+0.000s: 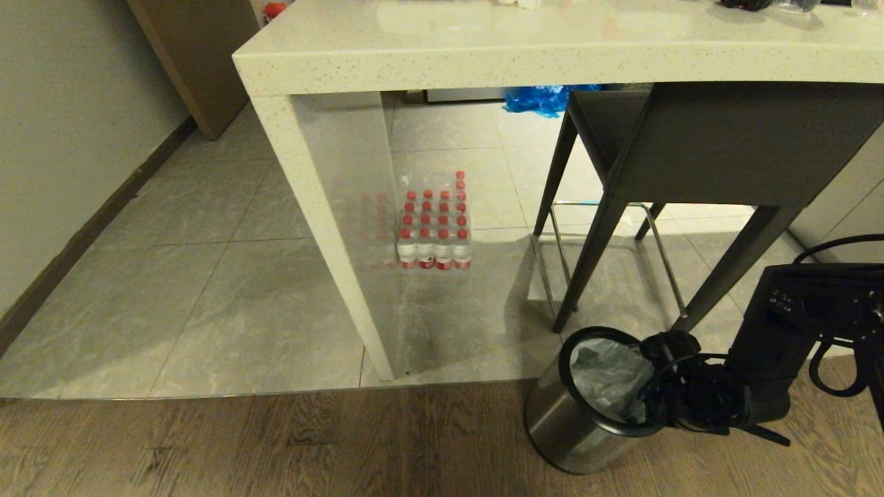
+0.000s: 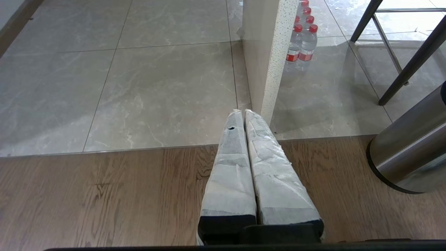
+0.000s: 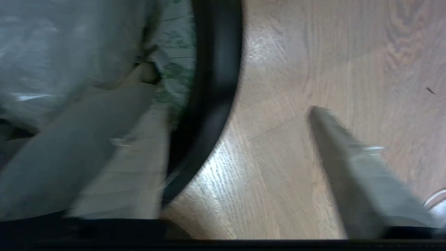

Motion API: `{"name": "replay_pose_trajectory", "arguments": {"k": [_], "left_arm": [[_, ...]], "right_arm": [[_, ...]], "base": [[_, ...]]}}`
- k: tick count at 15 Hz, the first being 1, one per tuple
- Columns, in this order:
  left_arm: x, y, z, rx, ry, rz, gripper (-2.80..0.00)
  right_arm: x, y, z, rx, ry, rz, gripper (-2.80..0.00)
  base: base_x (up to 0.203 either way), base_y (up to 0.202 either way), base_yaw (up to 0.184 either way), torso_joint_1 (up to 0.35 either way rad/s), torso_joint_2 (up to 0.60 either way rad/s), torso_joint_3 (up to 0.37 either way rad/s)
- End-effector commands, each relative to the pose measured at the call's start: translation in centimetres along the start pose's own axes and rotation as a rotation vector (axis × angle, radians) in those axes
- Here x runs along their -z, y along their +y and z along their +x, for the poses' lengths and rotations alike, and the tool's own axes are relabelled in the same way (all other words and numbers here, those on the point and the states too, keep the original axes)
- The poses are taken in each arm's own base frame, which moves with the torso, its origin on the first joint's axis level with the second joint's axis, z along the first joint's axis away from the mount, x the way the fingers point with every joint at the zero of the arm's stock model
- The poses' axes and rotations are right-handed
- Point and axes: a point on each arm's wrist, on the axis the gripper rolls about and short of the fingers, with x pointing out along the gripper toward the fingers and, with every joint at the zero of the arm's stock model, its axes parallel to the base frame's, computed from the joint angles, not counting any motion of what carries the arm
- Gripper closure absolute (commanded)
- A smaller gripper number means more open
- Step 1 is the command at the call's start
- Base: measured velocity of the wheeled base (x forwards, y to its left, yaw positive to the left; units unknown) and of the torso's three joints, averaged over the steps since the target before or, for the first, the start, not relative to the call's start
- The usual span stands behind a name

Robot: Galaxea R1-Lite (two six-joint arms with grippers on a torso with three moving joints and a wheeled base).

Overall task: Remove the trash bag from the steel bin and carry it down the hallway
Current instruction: Place the outer trash can on the ground

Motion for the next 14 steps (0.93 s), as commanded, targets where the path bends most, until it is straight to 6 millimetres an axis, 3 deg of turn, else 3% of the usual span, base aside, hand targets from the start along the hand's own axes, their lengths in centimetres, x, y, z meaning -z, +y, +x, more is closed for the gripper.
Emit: {"name": "replay_pose_trajectory", "arguments": {"k": [1, 9, 14], "left_arm": [[0.0, 0.0, 0.0, 0.000, 0.000, -0.001, 0.00], [0.0, 0.0, 0.0, 0.000, -0.001, -0.001, 0.00], [0.0, 0.0, 0.0, -0.002, 0.000, -0.001, 0.00]], "right_arm": [[0.0, 0.0, 0.1, 0.005, -0.003, 0.003, 0.00], [-0.3, -0.1, -0.3, 0.025, -0.026, 0.026, 0.00], [-2.5, -2.1, -5.1, -0.011, -0.139, 0.090, 0.00]], "base": [[0.000, 0.000, 0.000, 0.000, 0.00, 0.000], [0.000, 0.000, 0.000, 0.000, 0.00, 0.000], [0.000, 0.000, 0.000, 0.000, 0.00, 0.000]]}}
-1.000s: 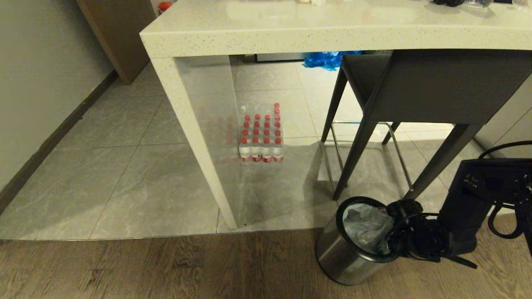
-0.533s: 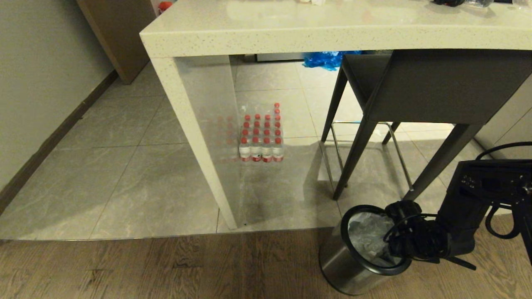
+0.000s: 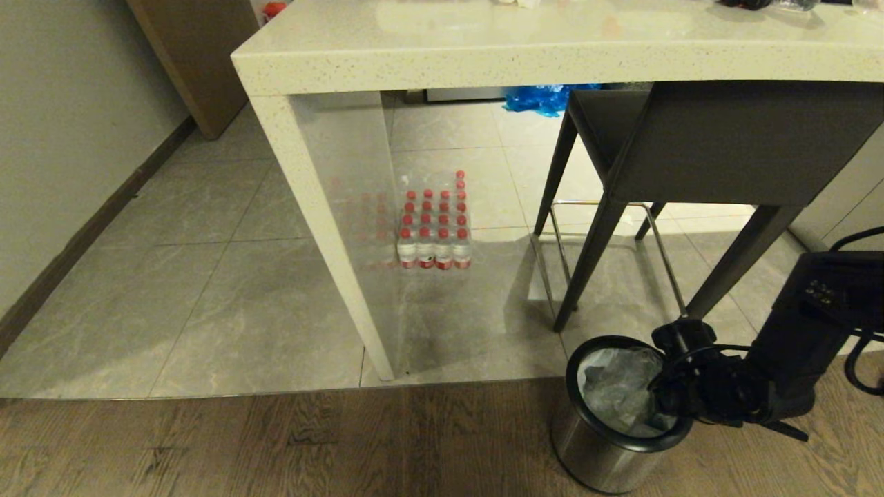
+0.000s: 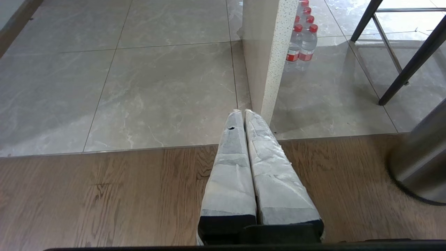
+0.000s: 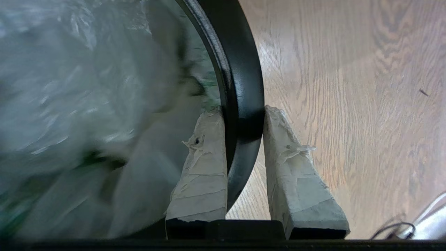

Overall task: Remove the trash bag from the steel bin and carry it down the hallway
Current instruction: Place the outer trash can on the ground

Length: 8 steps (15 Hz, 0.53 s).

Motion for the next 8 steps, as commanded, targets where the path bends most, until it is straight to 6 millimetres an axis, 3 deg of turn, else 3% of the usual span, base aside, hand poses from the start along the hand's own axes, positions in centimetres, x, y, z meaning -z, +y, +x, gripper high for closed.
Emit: {"name": "replay_pose_trajectory", "arguments": {"k": [1, 4, 8], "left_arm": [[0.0, 0.0, 0.0, -0.002, 0.001, 0.000, 0.00], [0.0, 0.0, 0.0, -0.002, 0.001, 0.000, 0.00], [0.0, 0.0, 0.0, -0.001, 0.001, 0.000, 0.00]], "right_arm": [[-1.4, -1.1, -2.7, -0.021, -0.069, 0.041, 0.00], [-1.5, -2.4, -5.0, -0.045, -0.095, 0.054, 0.00], [-3.0, -3.6, -8.0, -0.110, -0.182, 0.082, 0.00]], "base": [[0.000, 0.000, 0.000, 0.000, 0.00, 0.000], [0.000, 0.000, 0.000, 0.000, 0.00, 0.000], [0.000, 0.000, 0.000, 0.000, 0.00, 0.000]]}}
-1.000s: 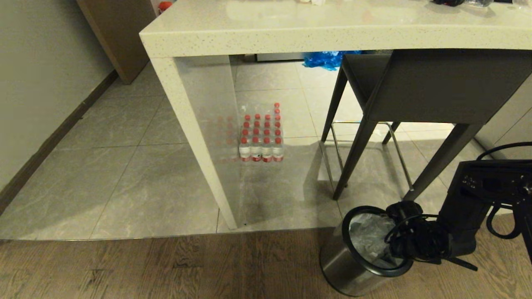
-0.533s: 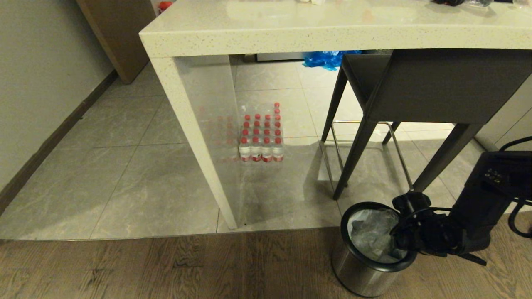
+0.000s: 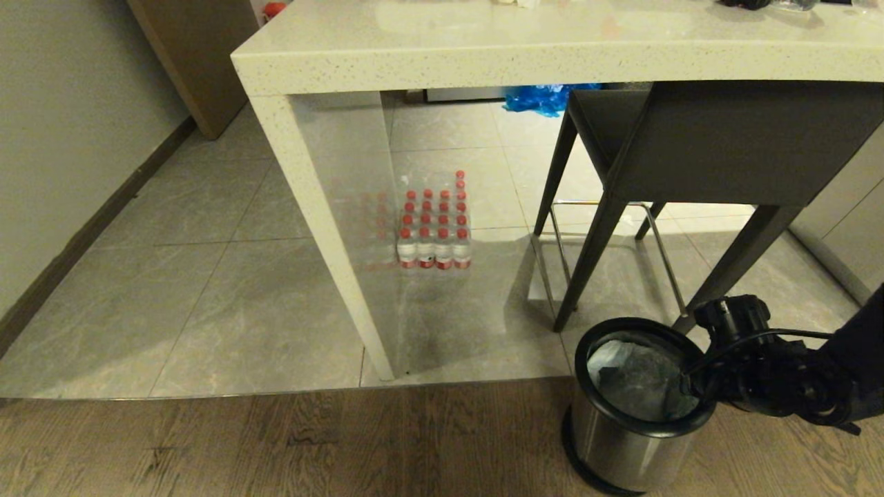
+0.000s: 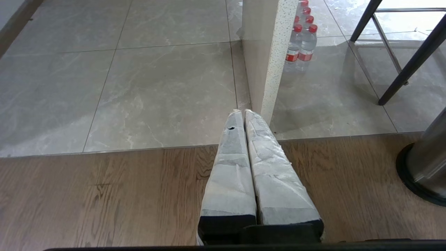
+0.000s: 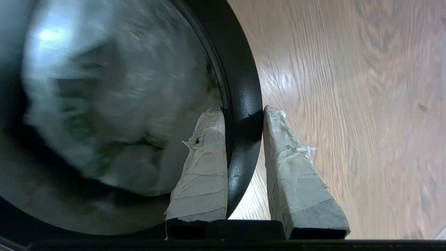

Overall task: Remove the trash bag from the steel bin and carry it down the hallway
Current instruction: Place the outer trash can on the ground

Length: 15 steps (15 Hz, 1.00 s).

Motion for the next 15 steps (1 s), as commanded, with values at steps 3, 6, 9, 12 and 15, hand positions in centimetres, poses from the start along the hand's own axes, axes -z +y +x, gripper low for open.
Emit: {"name": "replay_pose_trajectory", "arguments": {"k": [3, 6, 9, 12, 15], "left_arm": [[0.0, 0.0, 0.0, -0.001, 0.001, -0.001, 0.00], [0.0, 0.0, 0.0, -0.001, 0.001, -0.001, 0.00], [0.0, 0.0, 0.0, -0.001, 0.002, -0.001, 0.00], [0.0, 0.0, 0.0, 0.000, 0.000, -0.001, 0.00], [0.0, 0.0, 0.0, 0.000, 0.002, -0.001, 0.00]], "right_arm": [[-2.7, -2.4, -6.1, -0.046, -0.142, 0.029, 0.00], [-3.0, -5.0, -11.5, -0.062, -0.188, 0.042, 0.00], [-3.3, -7.0, -15.4, -0.074, -0.252, 0.077, 0.00], [-3.7, -9.3, -17.7, -0.036, -0.327, 0.151, 0.00], [-4.4, -11.4, -20.3, 0.011, -0.373, 0.212, 0.00]], "base": [[0.000, 0.000, 0.000, 0.000, 0.00, 0.000], [0.000, 0.000, 0.000, 0.000, 0.00, 0.000], [0.000, 0.000, 0.000, 0.000, 0.00, 0.000], [0.000, 0.000, 0.000, 0.000, 0.00, 0.000], [0.000, 0.000, 0.000, 0.000, 0.00, 0.000]]}}
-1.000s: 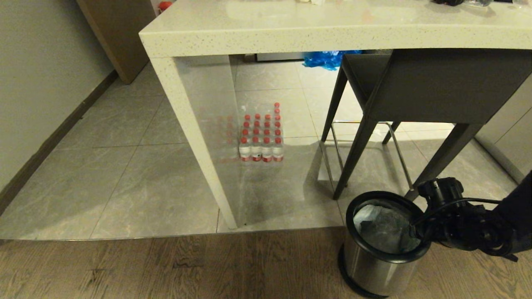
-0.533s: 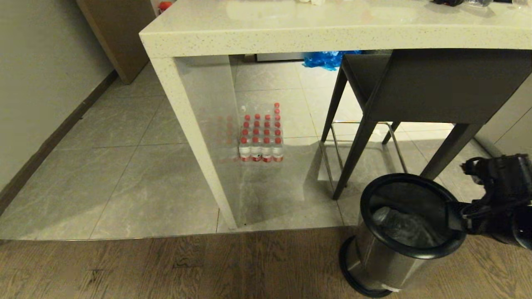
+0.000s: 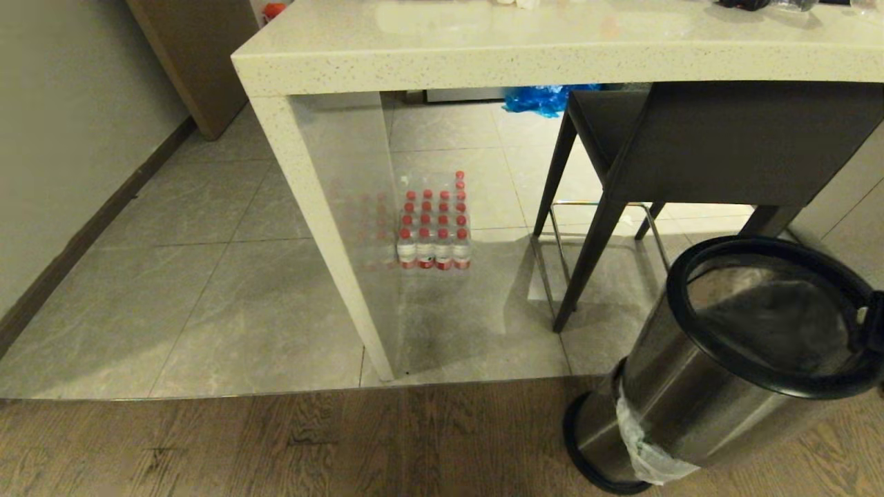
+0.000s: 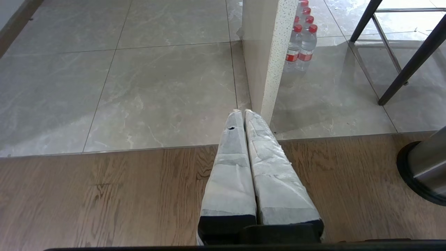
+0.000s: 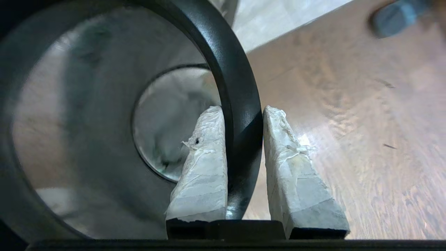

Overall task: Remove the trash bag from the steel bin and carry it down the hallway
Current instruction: Place the outer trash can on the ground

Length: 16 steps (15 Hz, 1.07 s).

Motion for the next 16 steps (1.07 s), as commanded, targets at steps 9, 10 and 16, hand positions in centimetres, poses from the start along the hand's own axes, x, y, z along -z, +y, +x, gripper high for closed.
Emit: {"name": "replay_pose_trajectory", "arguments": {"k": [9, 10, 16], "left_arm": [[0.0, 0.0, 0.0, 0.000, 0.000, 0.000, 0.00], [0.0, 0.0, 0.0, -0.001, 0.001, 0.000, 0.00], [0.0, 0.0, 0.0, -0.001, 0.001, 0.000, 0.00]], "right_arm": [[-2.4, -5.1, -2.6, 0.275, -0.064, 0.148, 0.00], [-2.4, -5.7, -1.7, 0.322, -0.038, 0.162, 0.00], [-2.9, -10.2, 8.3, 0.496, 0.065, 0.245, 0.00]], "base": [[0.000, 0.000, 0.000, 0.000, 0.00, 0.000], [0.000, 0.000, 0.000, 0.000, 0.00, 0.000], [0.000, 0.000, 0.000, 0.000, 0.00, 0.000]]}}
